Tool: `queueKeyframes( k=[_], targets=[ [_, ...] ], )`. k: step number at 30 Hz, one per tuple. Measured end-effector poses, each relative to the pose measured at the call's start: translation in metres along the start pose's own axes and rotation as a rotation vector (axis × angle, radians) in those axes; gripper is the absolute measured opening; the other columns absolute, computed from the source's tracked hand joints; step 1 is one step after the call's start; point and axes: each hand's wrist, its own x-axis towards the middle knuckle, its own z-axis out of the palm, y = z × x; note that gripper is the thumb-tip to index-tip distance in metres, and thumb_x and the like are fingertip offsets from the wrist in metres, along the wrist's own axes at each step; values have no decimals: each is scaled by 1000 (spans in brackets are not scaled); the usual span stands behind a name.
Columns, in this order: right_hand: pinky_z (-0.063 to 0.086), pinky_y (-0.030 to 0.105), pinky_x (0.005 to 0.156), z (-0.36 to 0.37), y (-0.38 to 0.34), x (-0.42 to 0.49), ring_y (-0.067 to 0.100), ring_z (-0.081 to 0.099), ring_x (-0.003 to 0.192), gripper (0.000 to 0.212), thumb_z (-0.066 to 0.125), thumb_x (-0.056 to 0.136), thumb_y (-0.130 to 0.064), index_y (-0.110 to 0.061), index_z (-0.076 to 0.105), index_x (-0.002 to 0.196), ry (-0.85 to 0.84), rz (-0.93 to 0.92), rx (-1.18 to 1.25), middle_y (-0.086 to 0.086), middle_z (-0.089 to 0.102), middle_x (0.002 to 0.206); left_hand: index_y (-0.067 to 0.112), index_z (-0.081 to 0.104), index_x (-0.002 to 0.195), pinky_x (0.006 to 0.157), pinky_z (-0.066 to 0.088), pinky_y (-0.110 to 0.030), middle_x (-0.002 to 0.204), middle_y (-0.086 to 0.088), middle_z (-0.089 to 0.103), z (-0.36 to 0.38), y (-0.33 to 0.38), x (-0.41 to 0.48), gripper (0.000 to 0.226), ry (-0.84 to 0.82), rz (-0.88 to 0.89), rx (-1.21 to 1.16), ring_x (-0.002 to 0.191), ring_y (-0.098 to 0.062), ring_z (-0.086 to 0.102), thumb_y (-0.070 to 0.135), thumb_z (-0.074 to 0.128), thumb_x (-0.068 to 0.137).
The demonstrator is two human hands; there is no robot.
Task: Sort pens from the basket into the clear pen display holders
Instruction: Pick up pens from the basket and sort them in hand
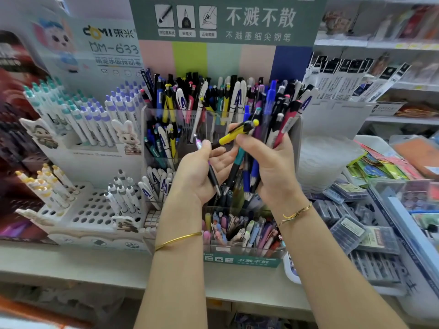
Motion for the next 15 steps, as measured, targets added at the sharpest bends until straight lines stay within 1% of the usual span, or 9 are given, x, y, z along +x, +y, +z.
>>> queueKeyframes(
  k=[1, 3, 4, 5, 7, 9, 11, 14, 15],
  targets=[
    [57, 36, 65, 0, -3, 2, 25, 69, 74, 18, 62, 86, 3, 10, 59, 102, 42, -10, -3, 19, 69, 93, -4, 52, 108, 70, 61, -33, 97, -22, 70, -1, -1, 0, 43, 4, -9, 102, 78, -24, 71, 33, 31, 106],
    [56, 31, 61, -2, -9, 7, 18, 65, 62, 1, 61, 87, 3, 1, 62, 88, 113, -20, 18, 14, 68, 83, -1, 51, 101, 64, 60, -33, 83, -19, 68, -4, -3, 0, 40, 66, 15, 388, 66, -22, 69, 33, 31, 106],
    [56, 30, 61, -5, -10, 9, 17, 64, 59, 6, 60, 88, 2, -2, 62, 84, 151, -16, 38, 13, 68, 80, 1, 50, 98, 62, 60, -34, 79, -17, 66, -5, -3, 0, 38, 108, 50, 574, 61, -21, 65, 32, 31, 106],
    [55, 30, 61, -7, -12, 11, 17, 63, 57, 9, 60, 88, 2, -4, 62, 82, 173, 1, 49, 12, 67, 78, 3, 50, 98, 64, 59, -36, 79, -16, 64, -9, -3, 3, 36, 150, 106, 793, 60, -21, 62, 32, 31, 105],
    [55, 28, 57, -12, -14, 12, 16, 62, 54, 6, 59, 88, 2, -2, 62, 83, 187, 60, 25, 12, 66, 75, 7, 51, 97, 77, 55, -44, 85, -12, 60, -13, 0, 8, 32, 204, 279, 1146, 71, -25, 57, 34, 33, 101],
    [52, 25, 50, -13, -13, 10, 14, 61, 51, 5, 60, 87, 1, 3, 61, 91, 161, 151, -8, 13, 65, 75, 10, 54, 98, 85, 50, -46, 90, -9, 60, -8, 2, 7, 32, 150, 381, 1173, 81, -26, 57, 35, 35, 101],
    [54, 27, 49, -11, -10, 9, 16, 64, 53, 8, 62, 87, 0, 1, 60, 94, 166, 233, -5, 12, 65, 76, 13, 58, 105, 92, 48, -45, 101, -10, 67, 4, 1, 1, 32, 5, 370, 1074, 94, -28, 63, 37, 37, 102],
    [59, 49, 64, -11, -5, 11, 30, 67, 70, 5, 64, 86, -2, -4, 62, 90, 154, 309, 10, 17, 67, 81, 17, 58, 110, 94, 52, -47, 112, -13, 67, 16, -5, -5, 31, -148, 289, 911, 102, -26, 65, 38, 36, 104],
    [59, 51, 65, -12, -5, 11, 32, 67, 73, 4, 64, 86, -3, -5, 62, 88, 154, 321, -1, 18, 67, 82, 18, 57, 111, 95, 52, -46, 112, -12, 67, 16, -8, -4, 31, -156, 265, 878, 102, -24, 66, 38, 35, 104]
  ],
)
